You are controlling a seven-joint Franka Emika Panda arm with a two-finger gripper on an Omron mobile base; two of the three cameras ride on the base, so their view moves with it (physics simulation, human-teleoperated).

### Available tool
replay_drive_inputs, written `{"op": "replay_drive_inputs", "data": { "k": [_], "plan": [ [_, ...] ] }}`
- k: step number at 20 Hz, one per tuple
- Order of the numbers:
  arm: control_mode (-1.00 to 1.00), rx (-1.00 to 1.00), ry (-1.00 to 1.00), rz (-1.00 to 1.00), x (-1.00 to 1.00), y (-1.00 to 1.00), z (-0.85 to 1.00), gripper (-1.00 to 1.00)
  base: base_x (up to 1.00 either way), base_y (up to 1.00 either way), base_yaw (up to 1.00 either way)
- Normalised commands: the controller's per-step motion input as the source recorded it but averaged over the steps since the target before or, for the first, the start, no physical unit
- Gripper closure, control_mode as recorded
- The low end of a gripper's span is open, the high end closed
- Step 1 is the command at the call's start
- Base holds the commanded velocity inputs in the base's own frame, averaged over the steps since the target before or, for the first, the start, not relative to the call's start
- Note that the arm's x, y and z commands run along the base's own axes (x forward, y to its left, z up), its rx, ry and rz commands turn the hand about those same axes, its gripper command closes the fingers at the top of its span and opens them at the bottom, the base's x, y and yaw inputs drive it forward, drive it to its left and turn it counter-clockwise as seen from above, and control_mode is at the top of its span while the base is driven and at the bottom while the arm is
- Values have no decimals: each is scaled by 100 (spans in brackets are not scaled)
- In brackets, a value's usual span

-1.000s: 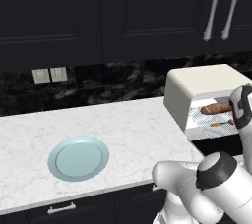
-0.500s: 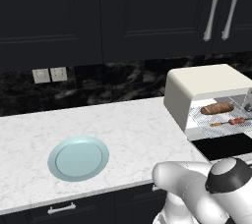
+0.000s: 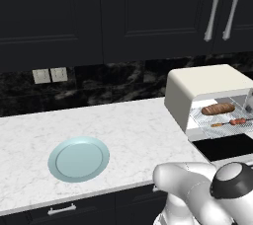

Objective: Pick up the kebab skewer and baguette bread, and place them inside the toaster oven. Close the toaster oven door and start by setting the timer.

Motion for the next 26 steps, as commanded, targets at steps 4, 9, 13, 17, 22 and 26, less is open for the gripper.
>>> {"op": "replay_drive_inputs", "data": {
  "k": [4, 9, 13, 17, 22, 26],
  "plan": [
    [-100, -31, -4, 22, -8, 45, -21, -100, 0, 0, 0],
    [-100, -18, -8, 26, -11, 8, -28, -100, 0, 0, 0],
    [-100, -8, -10, 25, -5, -10, -22, -100, 0, 0, 0],
    [-100, -4, -9, 20, 0, -13, -14, -100, 0, 0, 0],
    [-100, -5, -3, 10, 0, 0, -1, -100, 0, 0, 0],
    [-100, -3, 0, 3, 0, 2, 0, -100, 0, 0, 0]
  ]
}}
